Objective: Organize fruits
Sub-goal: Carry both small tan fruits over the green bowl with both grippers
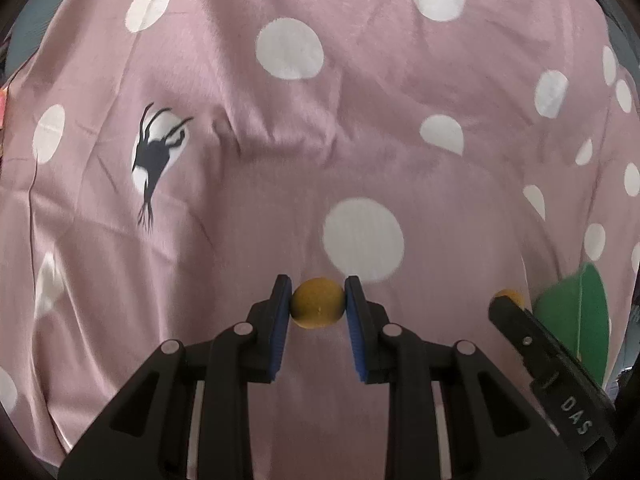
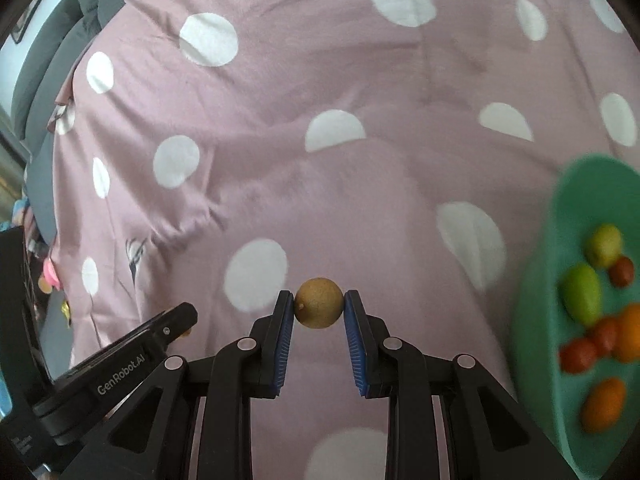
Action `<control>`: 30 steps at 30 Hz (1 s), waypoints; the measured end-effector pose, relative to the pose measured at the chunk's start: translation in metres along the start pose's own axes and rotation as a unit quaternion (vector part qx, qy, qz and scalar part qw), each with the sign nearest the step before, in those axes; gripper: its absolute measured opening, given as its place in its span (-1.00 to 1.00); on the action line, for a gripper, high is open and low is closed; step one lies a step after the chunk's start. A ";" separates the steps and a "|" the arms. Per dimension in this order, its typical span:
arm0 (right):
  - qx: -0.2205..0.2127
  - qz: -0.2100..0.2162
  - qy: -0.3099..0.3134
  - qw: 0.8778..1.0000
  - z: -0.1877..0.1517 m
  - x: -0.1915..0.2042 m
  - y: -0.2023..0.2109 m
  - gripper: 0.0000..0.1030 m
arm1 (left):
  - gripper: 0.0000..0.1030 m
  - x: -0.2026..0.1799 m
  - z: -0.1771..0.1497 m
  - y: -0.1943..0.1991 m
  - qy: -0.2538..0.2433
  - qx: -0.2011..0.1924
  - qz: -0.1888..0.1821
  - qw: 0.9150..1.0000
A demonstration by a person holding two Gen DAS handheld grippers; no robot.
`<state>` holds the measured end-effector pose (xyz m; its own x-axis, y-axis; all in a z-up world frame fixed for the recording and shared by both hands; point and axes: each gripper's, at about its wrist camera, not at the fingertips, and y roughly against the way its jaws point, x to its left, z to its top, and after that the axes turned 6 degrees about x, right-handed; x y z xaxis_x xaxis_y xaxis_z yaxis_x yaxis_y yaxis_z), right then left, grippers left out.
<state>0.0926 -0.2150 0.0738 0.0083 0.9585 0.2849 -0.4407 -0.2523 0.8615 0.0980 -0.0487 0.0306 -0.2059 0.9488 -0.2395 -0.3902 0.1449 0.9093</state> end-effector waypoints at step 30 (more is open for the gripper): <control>-0.120 -0.045 -0.047 0.991 -0.021 -0.065 0.091 -0.46 | -0.48 -0.101 -0.044 0.050 -0.126 -0.044 -0.058 0.989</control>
<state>0.0330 -0.2969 0.1245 0.1363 0.9561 0.2593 -0.6353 -0.1165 0.7634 0.0595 -0.1497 0.0850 0.0701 0.9688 -0.2379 -0.4766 0.2420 0.8451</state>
